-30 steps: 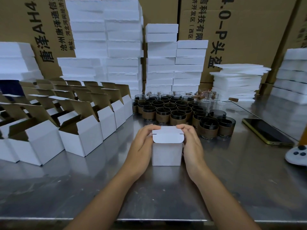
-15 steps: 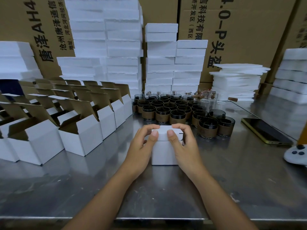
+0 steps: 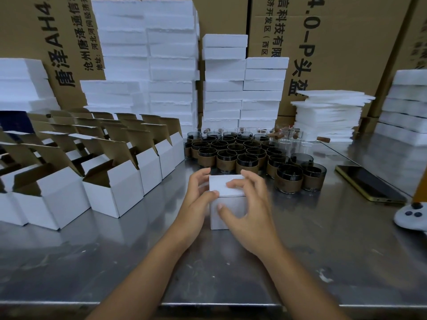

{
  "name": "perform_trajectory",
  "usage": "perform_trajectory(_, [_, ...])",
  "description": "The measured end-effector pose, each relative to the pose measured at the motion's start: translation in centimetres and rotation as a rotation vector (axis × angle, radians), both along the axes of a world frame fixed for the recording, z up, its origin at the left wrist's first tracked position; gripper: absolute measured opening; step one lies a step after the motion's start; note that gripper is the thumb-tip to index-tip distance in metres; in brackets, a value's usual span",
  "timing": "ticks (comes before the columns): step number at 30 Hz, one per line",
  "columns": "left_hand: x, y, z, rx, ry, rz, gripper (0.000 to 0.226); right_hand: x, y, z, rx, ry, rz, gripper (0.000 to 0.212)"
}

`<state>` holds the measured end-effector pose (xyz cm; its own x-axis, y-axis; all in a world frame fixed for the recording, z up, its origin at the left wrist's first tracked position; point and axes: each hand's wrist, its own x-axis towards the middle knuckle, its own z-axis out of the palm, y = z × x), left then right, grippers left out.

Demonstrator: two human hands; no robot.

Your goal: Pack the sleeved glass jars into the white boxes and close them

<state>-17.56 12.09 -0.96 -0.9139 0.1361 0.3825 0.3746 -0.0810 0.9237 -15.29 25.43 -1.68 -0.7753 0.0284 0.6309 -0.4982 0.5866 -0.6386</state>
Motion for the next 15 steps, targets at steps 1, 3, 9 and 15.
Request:
perform_trajectory(1, [0.02,0.0,0.07,0.014,-0.003,0.0,0.043,0.06,-0.11,-0.02,0.045,-0.022,-0.015,0.045])
perform_trajectory(3, [0.17,0.09,0.31,0.02,0.002,0.0,0.05,0.19,-0.26,0.21,0.084,-0.052,-0.063,0.06])
perform_trajectory(9, [0.49,0.38,0.64,-0.031,0.029,0.037,0.046,0.69,-0.38,0.65,-0.012,-0.097,-0.154,0.082])
perform_trajectory(15, [-0.18,0.01,0.32,-0.043,-0.011,0.104,0.031,0.37,0.09,0.83,-0.082,-0.132,-0.158,0.063])
